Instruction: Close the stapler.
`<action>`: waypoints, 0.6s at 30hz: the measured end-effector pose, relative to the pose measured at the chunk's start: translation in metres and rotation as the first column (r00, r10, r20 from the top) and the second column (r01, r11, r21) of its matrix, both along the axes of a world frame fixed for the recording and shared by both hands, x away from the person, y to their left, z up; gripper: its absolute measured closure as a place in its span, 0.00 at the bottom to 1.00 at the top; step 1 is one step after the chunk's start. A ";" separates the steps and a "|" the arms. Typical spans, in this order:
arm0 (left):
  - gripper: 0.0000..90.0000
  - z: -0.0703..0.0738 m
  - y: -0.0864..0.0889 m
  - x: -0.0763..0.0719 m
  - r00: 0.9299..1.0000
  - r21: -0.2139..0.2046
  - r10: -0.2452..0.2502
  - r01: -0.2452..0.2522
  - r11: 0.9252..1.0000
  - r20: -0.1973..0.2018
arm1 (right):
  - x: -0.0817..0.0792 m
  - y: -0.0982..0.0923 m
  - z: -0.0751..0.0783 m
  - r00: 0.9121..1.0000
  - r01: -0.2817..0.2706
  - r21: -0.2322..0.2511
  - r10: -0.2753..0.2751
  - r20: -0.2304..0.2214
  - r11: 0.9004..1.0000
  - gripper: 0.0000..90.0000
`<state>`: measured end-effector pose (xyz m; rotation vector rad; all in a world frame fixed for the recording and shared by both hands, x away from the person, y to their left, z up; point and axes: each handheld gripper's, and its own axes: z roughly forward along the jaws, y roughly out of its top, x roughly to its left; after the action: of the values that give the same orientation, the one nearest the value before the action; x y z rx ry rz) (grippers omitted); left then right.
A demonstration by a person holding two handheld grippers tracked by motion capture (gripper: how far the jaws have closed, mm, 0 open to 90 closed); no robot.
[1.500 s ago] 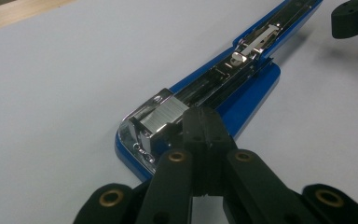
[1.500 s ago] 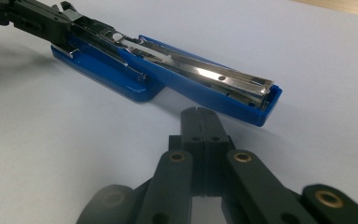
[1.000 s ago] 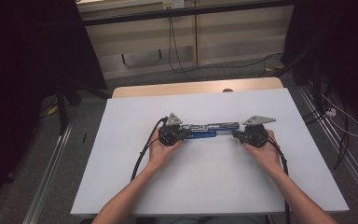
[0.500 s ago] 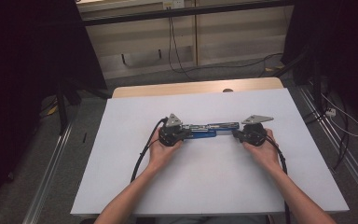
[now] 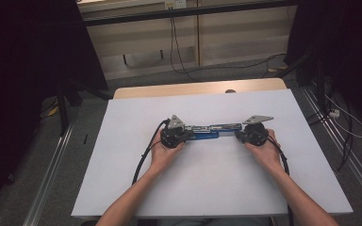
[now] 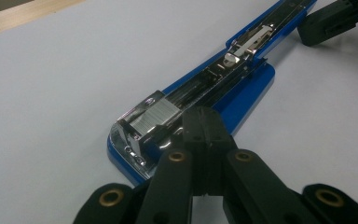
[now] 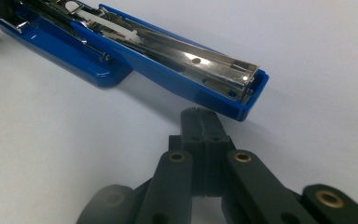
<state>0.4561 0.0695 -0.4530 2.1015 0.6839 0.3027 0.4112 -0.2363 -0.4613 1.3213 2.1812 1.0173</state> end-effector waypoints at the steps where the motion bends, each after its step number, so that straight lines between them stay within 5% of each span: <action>1: 1.00 0.000 0.000 0.000 1.000 0.003 -0.001 0.001 1.000 0.004 | 0.000 0.000 0.000 1.000 0.002 -0.001 -0.002 -0.001 1.000 1.00; 7: 1.00 0.000 0.001 0.000 1.000 0.014 0.001 -0.001 1.000 0.016 | 0.003 0.002 0.002 1.000 -0.013 -0.026 0.013 -0.019 1.000 1.00; 18: 1.00 0.000 0.000 0.000 1.000 0.005 -0.001 0.001 1.000 0.007 | 0.004 0.002 0.000 1.000 0.011 0.008 -0.011 -0.011 1.000 1.00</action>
<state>0.4558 0.0697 -0.4528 2.1046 0.6792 0.3114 0.4154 -0.2347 -0.4612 1.3445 2.1771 1.0184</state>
